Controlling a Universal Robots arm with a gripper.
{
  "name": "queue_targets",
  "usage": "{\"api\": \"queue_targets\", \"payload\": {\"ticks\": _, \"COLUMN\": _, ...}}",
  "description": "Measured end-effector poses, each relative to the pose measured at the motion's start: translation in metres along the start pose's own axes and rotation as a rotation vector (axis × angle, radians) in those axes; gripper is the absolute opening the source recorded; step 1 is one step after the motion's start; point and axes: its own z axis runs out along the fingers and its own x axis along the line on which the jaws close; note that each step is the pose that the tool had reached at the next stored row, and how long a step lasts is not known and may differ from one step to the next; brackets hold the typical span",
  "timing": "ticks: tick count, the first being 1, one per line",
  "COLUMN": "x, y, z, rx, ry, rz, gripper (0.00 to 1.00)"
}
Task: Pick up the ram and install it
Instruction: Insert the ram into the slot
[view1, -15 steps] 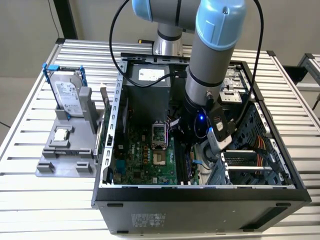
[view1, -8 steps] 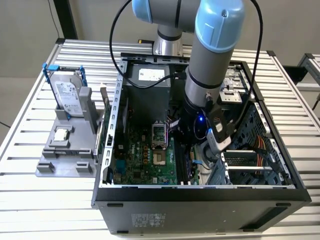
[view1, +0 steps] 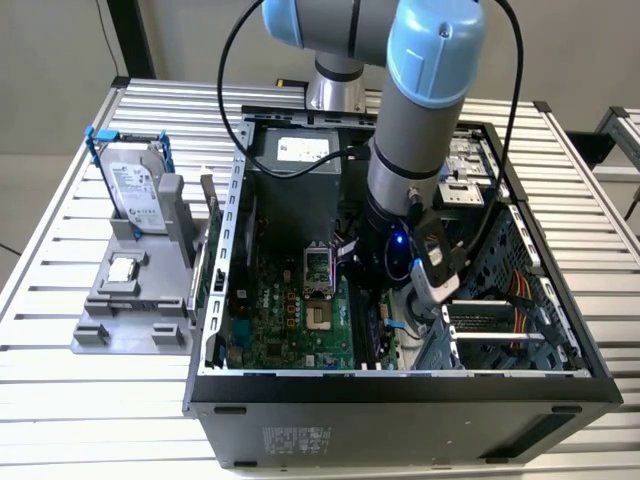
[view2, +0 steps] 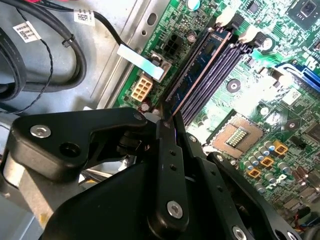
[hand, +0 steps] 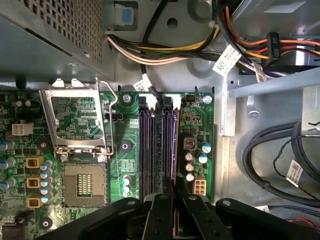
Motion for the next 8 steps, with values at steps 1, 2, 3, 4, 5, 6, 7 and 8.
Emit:
{"api": "queue_targets", "payload": {"ticks": 1, "x": 0.0005, "y": 0.0001, "z": 0.0001, "rx": -0.0008, "ry": 0.0000, "rz": 0.000, "gripper": 1.00}}
{"api": "queue_targets", "payload": {"ticks": 2, "x": 0.0010, "y": 0.0001, "z": 0.0001, "rx": -0.0006, "ry": 0.0002, "rz": 0.000, "gripper": 1.00}}
{"api": "queue_targets", "payload": {"ticks": 3, "x": 0.0015, "y": 0.0001, "z": 0.0001, "rx": -0.0004, "ry": 0.0001, "rz": 0.000, "gripper": 1.00}}
{"api": "queue_targets", "payload": {"ticks": 4, "x": 0.0018, "y": 0.0000, "z": 0.0001, "rx": -0.0002, "ry": 0.0000, "rz": 0.000, "gripper": 1.00}}
{"api": "queue_targets", "payload": {"ticks": 5, "x": 0.0020, "y": 0.0000, "z": 0.0000, "rx": 0.0000, "ry": 0.0000, "rz": 0.000, "gripper": 1.00}}
{"api": "queue_targets", "payload": {"ticks": 6, "x": 0.0021, "y": -0.0001, "z": -0.0002, "rx": -0.0003, "ry": 0.0001, "rz": 0.000, "gripper": 1.00}}
{"api": "queue_targets", "payload": {"ticks": 7, "x": 0.0026, "y": -0.0001, "z": -0.0011, "rx": -0.0020, "ry": 0.0001, "rz": 0.000, "gripper": 1.00}}
{"api": "queue_targets", "payload": {"ticks": 8, "x": 0.0052, "y": -0.0001, "z": -0.0015, "rx": -0.0024, "ry": -0.0007, "rz": 0.000, "gripper": 1.00}}
